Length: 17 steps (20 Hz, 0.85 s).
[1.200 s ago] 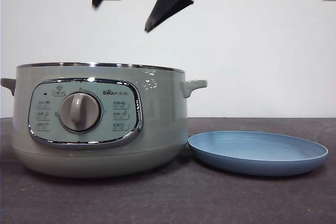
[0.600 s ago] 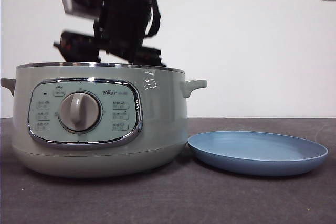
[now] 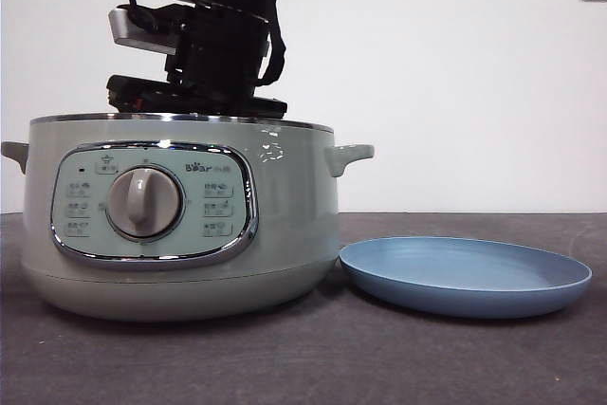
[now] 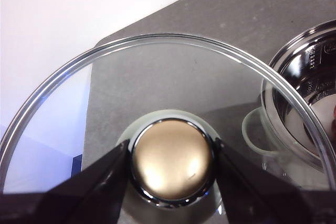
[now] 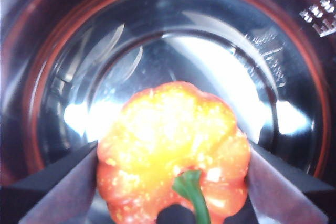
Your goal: Take the pumpkin out from the steamer,put the pumpkin in the blue plate,close the lid
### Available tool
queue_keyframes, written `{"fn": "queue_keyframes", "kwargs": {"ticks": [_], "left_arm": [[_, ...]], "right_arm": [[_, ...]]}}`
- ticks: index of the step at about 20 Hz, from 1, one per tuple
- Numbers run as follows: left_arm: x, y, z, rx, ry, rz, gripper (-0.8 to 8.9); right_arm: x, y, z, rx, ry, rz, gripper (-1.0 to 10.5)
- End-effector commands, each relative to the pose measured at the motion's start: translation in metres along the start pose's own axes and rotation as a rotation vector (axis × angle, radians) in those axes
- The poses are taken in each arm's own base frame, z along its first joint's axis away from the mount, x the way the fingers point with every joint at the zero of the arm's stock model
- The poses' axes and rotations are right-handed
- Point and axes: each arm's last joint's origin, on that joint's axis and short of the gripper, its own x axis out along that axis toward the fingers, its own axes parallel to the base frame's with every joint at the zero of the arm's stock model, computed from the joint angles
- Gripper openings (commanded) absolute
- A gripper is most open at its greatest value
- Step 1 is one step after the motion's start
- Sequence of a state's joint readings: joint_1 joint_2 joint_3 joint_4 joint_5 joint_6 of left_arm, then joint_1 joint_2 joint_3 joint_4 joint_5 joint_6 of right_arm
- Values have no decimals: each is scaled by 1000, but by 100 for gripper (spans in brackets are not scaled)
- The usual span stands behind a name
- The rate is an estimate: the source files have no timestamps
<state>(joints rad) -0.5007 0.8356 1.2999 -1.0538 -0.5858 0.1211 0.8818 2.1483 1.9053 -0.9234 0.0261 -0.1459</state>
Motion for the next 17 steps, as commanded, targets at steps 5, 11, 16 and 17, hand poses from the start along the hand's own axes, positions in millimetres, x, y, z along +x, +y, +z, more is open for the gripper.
{"fn": "queue_keyframes", "kwargs": {"ticks": [5,11,16,17], "left_arm": [[-6,3,9,-40,-95,-62,-12],[-6,2,12,-57,-134,-111,-13],[-7,2,15,-69,-158,-115,-12],[-7,2,16,-71,-166,-133,-12]], "right_arm": [[-104,-24,-20,67,-74,-43,-16],[-189,-93,-90,414,14,-131,-16],[-203,-115,-138,584,47,-183,-16],[-199,-115,-147,599,44,-190,-16]]}}
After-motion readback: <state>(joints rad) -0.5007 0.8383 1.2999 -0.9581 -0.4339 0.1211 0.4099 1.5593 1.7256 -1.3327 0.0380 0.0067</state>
